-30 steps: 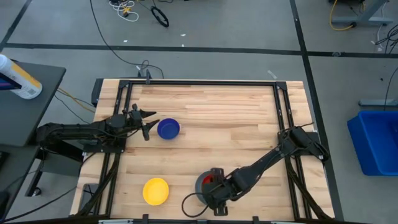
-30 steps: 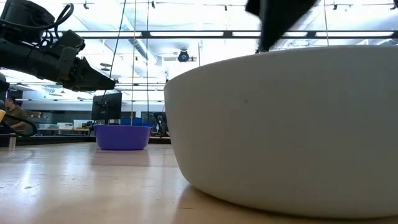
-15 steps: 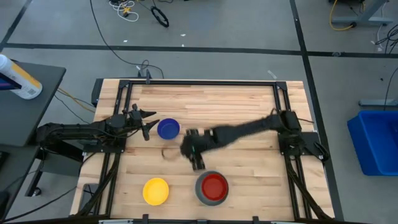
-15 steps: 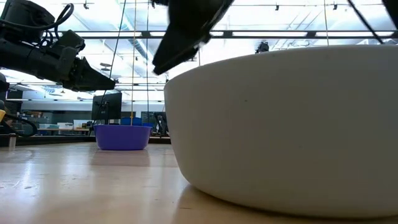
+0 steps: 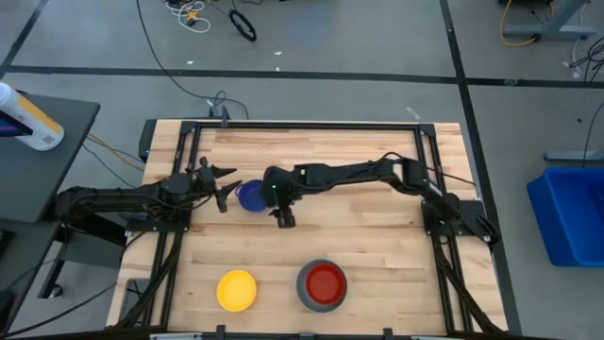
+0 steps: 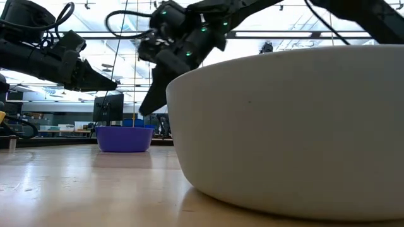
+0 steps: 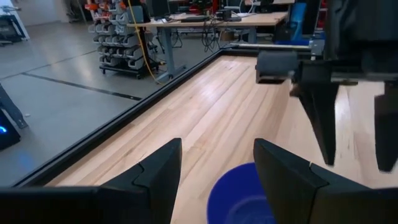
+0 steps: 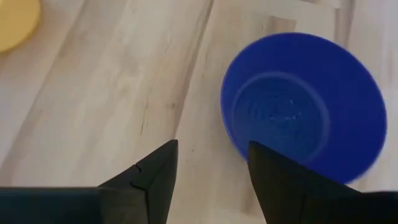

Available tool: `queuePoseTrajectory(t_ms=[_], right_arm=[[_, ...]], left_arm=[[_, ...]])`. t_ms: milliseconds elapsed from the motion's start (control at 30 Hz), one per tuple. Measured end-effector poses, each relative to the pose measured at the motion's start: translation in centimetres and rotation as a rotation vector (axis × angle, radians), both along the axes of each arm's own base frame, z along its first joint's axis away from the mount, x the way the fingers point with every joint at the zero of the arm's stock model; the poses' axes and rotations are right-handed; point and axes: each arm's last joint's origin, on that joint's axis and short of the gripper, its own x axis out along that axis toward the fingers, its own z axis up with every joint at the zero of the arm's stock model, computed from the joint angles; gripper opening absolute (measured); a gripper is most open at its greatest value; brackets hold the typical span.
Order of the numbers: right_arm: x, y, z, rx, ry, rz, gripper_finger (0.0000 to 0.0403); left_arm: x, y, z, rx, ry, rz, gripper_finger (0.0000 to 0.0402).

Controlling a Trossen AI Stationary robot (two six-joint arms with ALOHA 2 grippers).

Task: Nest bowls inside each other
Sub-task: Stack the blue bowl on top of the red bowl

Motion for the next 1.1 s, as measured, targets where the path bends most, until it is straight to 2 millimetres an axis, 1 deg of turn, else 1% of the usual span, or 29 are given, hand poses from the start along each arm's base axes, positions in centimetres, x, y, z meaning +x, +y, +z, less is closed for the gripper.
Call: queuePoseTrajectory(t_ms=[67, 200, 300, 433, 533, 600, 667, 700, 767, 800, 867, 933, 1000, 1100], right_arm=[[1.0, -0.1, -0.2, -0.029, 0.005, 0.003, 0.0203], [2.2, -0.4, -0.9, -0.069, 0.051, 0.017, 0.0204], [2.7, -0.6, -1.5, -0.072, 0.071, 0.021, 0.0202], [2.8, -0.8, -3.2, -0.084, 0.114, 0.012, 0.0202], [2.8, -0.9, -3.9, -0.099, 0.134, 0.008, 0.0192], [3.0, -0.5, -4.2, -0.119, 0.131, 0.005, 0.0175], [3.0, 0.1, -4.3, -0.159, 0.133, -0.004, 0.0141], [3.1, 0.5, -4.3, -0.18, 0.132, -0.007, 0.0116], [3.1, 1.4, -4.3, -0.23, 0.128, -0.026, 0.0051], [3.1, 1.8, -4.2, -0.264, 0.134, -0.031, 0.0026], [3.0, 2.7, -4.1, -0.325, 0.152, -0.036, 0.001], [2.7, 3.8, -4.0, -0.377, 0.176, -0.04, 0.0007], [1.9, 4.8, -3.7, -0.415, 0.229, -0.052, 0.0006], [0.7, 6.6, -1.9, -0.423, 0.268, -0.061, 0.0004]], left_arm=[[0.0, 0.0, 0.0, 0.005, 0.0, 0.005, 0.0207], [0.0, 0.0, 0.0, 0.012, 0.001, 0.009, 0.0207], [0.0, 0.0, 0.1, 0.013, 0.0, 0.011, 0.0207], [0.0, 0.0, 0.1, 0.015, -0.002, 0.014, 0.0207], [0.0, 0.0, 0.1, 0.014, -0.003, 0.015, 0.0207], [0.0, 0.0, 0.1, 0.013, -0.003, 0.014, 0.0207], [0.0, 0.0, 0.1, 0.012, -0.004, 0.015, 0.0207], [0.0, 0.0, 0.1, 0.012, -0.005, 0.015, 0.0207], [0.0, 0.0, 0.1, 0.011, -0.005, 0.015, 0.0207], [0.0, 0.0, 0.1, 0.011, -0.006, 0.015, 0.0207], [0.0, 0.0, 0.1, 0.011, -0.006, 0.016, 0.0207], [0.0, 0.0, 0.1, 0.01, -0.006, 0.016, 0.0207], [0.0, 0.0, 0.1, 0.01, -0.006, 0.016, 0.0207], [0.0, 0.0, 0.1, 0.01, -0.008, 0.016, 0.0207]])
